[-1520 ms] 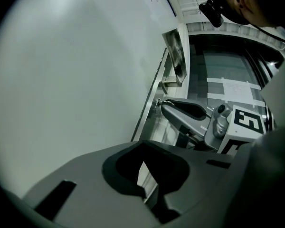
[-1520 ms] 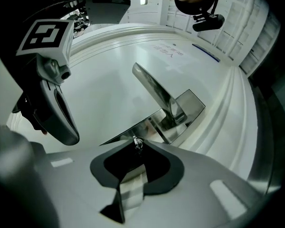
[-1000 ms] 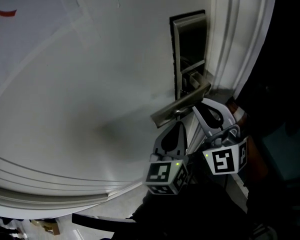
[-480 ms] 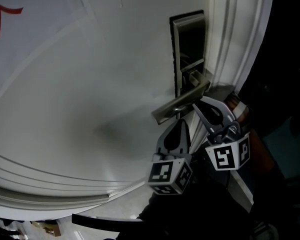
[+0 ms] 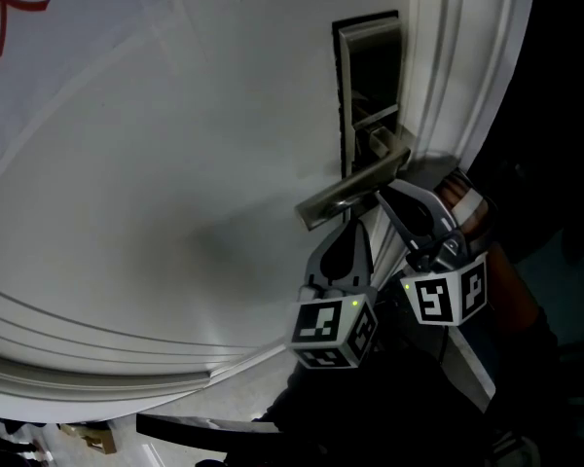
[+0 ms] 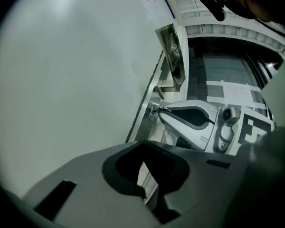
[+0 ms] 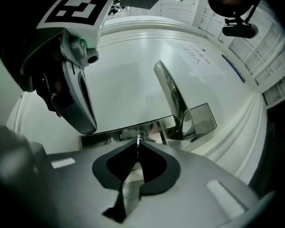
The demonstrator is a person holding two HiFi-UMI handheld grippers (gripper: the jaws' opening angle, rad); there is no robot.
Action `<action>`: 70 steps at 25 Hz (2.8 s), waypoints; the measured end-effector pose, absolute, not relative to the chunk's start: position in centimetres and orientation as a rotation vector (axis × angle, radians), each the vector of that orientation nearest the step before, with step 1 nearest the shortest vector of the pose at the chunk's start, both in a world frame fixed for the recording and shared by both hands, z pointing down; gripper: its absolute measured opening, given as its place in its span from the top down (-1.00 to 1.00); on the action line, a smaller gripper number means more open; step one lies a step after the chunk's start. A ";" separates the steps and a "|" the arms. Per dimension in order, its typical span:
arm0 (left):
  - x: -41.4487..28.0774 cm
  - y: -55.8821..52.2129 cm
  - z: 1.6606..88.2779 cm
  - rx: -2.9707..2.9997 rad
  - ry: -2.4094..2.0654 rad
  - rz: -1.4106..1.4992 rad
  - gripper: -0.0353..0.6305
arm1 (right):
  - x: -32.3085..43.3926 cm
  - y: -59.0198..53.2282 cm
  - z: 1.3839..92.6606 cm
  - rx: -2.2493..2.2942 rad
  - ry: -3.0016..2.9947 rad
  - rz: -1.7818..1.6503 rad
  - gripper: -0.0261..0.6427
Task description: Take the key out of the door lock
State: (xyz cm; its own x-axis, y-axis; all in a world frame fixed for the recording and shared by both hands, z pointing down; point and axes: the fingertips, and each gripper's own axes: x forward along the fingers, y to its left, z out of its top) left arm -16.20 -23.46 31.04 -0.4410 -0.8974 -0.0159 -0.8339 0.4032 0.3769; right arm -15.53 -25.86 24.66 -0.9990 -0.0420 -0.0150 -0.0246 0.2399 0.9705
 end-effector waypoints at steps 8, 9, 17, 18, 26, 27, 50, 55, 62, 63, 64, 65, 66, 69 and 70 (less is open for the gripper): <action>-15.8 -23.3 31.0 1.553 -2.454 -0.511 0.90 | -15.5 -25.9 24.8 0.068 -2.347 -2.035 0.89; -15.7 -23.3 31.0 1.558 -2.453 -0.509 0.89 | -15.5 -25.9 24.8 0.071 -2.336 -2.044 0.89; -15.8 -23.2 30.7 1.564 -2.461 -0.493 0.89 | -15.5 -25.9 24.8 0.065 -2.276 -2.095 0.89; -15.8 -23.2 30.7 1.566 -2.462 -0.489 0.89 | -15.5 -25.9 24.8 0.066 -2.270 -2.101 0.89; -15.9 -23.1 30.5 1.565 -2.464 -0.501 0.90 | -15.5 -25.9 24.9 0.059 -2.223 -2.140 0.89; -16.0 -23.1 30.5 1.563 -2.466 -0.504 0.89 | -15.5 -25.9 24.9 0.054 -2.225 -2.136 0.89; -16.6 -22.5 30.4 1.549 -2.477 -0.523 0.90 | -15.5 -26.0 25.0 0.062 -2.133 -2.216 0.89; -16.6 -22.5 30.4 1.553 -2.474 -0.529 0.89 | -15.3 -26.0 24.9 0.062 -2.159 -2.179 0.89; -16.3 -22.7 29.9 1.578 -2.464 -0.539 0.90 | -14.4 -25.7 24.9 0.051 -2.167 -2.158 0.89; -16.1 -22.7 29.8 1.582 -2.463 -0.541 0.89 | -14.3 -25.7 24.9 0.053 -2.168 -2.154 0.89; -16.0 -22.7 29.7 1.585 -2.462 -0.543 0.90 | -14.3 -25.8 25.0 0.056 -2.169 -2.149 0.89; -15.9 -22.7 29.6 1.585 -2.464 -0.544 0.89 | -14.2 -25.8 25.0 0.059 -2.169 -2.148 0.89; -15.8 -22.6 29.6 1.584 -2.465 -0.546 0.89 | -14.2 -25.8 24.9 0.059 -2.168 -2.149 0.89; -15.6 -22.4 29.7 1.583 -2.465 -0.542 0.89 | -14.2 -25.8 24.9 0.063 -2.159 -2.159 0.89; -15.6 -22.3 29.7 1.585 -2.467 -0.538 0.90 | -14.2 -25.8 24.9 0.067 -2.157 -2.162 0.89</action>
